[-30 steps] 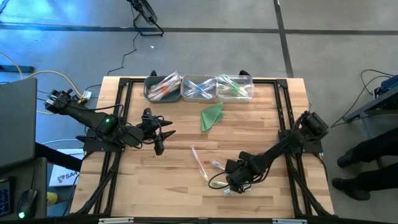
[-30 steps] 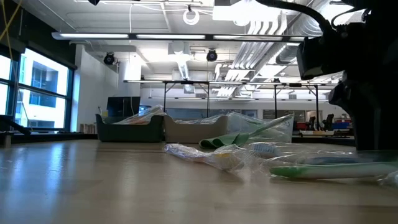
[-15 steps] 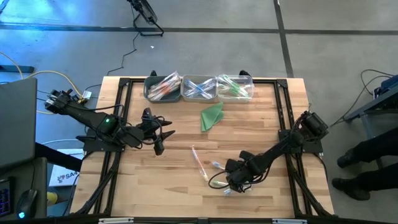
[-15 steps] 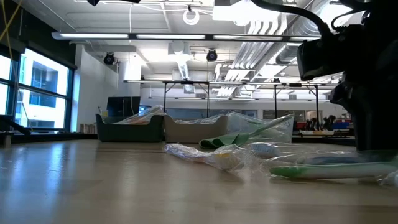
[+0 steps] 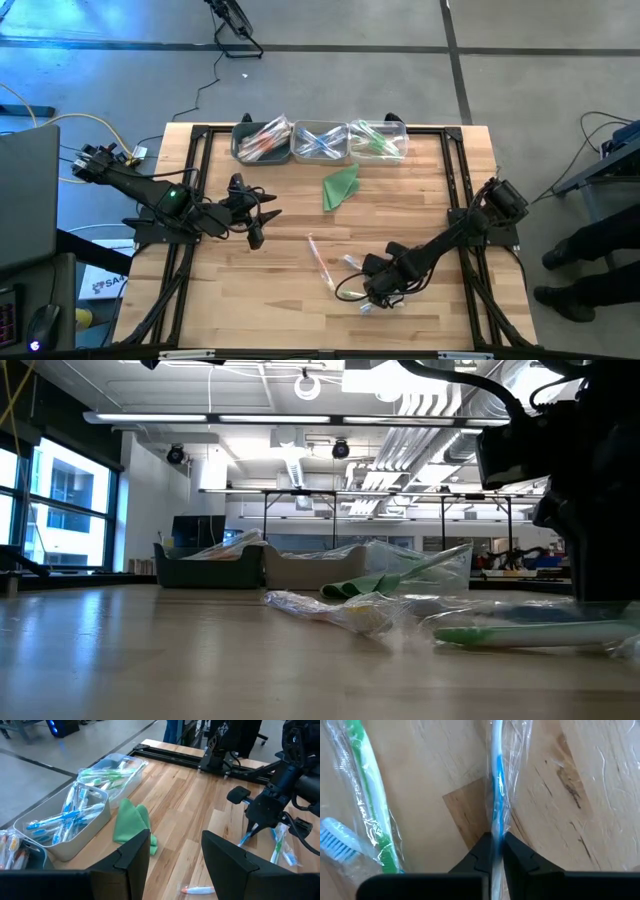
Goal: Pick & Place Toothbrushes
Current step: Put the blue toothbrush into the gray bin
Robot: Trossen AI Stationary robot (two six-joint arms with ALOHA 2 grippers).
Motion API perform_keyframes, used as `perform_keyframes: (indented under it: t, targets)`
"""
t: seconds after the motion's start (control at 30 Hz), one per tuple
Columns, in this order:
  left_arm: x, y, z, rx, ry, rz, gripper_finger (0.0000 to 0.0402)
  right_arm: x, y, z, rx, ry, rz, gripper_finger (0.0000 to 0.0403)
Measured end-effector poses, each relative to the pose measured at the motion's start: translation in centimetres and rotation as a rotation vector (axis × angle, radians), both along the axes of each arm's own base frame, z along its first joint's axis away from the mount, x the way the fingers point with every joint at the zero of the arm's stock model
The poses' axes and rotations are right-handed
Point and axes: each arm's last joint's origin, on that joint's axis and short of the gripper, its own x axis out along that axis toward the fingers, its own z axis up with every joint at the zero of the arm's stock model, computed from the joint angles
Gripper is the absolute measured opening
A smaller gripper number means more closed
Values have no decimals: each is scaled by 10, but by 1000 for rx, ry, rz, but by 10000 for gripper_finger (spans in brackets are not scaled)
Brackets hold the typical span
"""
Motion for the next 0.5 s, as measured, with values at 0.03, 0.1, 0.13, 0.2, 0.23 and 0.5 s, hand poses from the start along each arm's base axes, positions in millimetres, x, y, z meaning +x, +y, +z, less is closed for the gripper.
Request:
perform_keyframes:
  t: [0.03, 0.1, 0.13, 0.2, 0.23, 0.5]
  targets:
    - [0, 0, 0, -1, -1, 0, 175, 0, 0, 1, 2, -2, -5, 15]
    - [0, 0, 0, -1, -1, 1, 175, -1, -1, 4, 7, -10, -8, 15]
    - [0, 0, 0, -1, -1, 1, 175, -1, -1, 6, 11, -16, -8, 15]
    - [0, 0, 0, -2, -1, 0, 175, -1, -2, 11, 19, -28, -12, 15]
    - [0, 0, 0, -5, 0, -6, 175, -2, -2, 13, 23, -33, -13, 15]
    - [-3, 0, 2, -11, 12, -82, 175, 1, -19, 41, 51, -123, -76, 15]
